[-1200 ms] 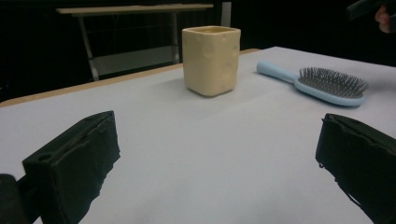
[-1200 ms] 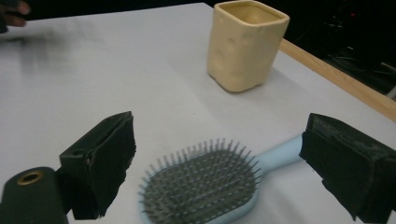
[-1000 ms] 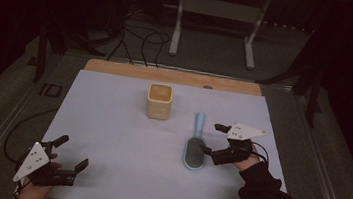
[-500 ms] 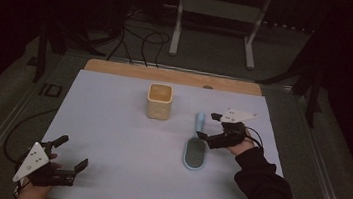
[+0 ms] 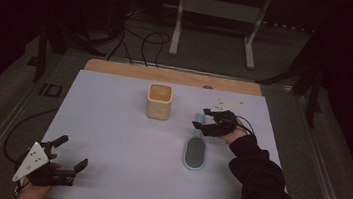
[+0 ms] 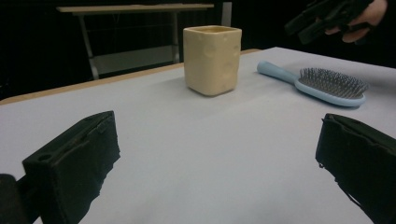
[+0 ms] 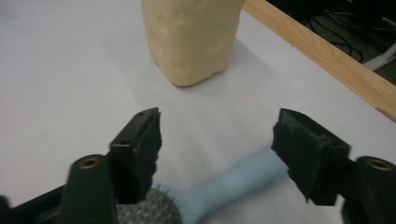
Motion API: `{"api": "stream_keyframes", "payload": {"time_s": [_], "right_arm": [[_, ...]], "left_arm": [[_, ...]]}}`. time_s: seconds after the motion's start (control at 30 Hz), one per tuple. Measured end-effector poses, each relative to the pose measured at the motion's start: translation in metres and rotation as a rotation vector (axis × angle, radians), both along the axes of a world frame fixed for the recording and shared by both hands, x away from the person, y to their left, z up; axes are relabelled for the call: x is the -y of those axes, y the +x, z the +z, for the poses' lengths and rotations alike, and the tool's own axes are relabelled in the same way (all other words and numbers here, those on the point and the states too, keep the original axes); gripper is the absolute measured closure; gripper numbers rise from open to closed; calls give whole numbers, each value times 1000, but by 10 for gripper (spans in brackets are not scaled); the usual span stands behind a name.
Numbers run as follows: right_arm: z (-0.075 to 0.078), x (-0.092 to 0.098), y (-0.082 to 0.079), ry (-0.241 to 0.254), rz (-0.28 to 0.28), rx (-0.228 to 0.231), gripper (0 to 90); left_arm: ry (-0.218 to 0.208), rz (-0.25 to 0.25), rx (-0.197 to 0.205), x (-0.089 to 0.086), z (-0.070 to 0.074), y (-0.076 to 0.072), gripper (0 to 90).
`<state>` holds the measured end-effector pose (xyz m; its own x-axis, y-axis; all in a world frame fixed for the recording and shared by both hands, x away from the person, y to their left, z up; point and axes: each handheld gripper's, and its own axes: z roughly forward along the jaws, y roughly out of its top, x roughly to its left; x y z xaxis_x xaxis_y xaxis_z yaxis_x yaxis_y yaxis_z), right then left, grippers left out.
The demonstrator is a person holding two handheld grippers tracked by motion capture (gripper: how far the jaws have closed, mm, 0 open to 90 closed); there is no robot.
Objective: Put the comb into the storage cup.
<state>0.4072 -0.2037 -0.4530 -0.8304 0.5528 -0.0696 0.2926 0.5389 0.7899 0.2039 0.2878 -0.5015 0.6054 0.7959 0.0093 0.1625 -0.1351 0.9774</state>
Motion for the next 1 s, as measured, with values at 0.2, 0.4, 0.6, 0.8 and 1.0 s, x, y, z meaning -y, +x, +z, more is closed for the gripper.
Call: {"api": "stream_keyframes", "payload": {"time_s": [0.2,0.4,0.6,0.8,1.0], "right_arm": [[-4,-7,14,-45,-26,-14,481],[-10,-12,26,-71,-55,-29,686],[-18,-22,35,-115,-46,-55,862],[-29,-28,42,-186,-29,-78,900],[-36,-27,52,-211,-54,-73,900]], "left_arm": [[-1,-1,-1,0,0,0,0],[-1,-4,-3,0,0,0,0],[-10,-4,-4,0,0,0,0],[-11,-6,-5,-1,0,0,0],[-5,-7,-8,-1,-1,0,0]]}}
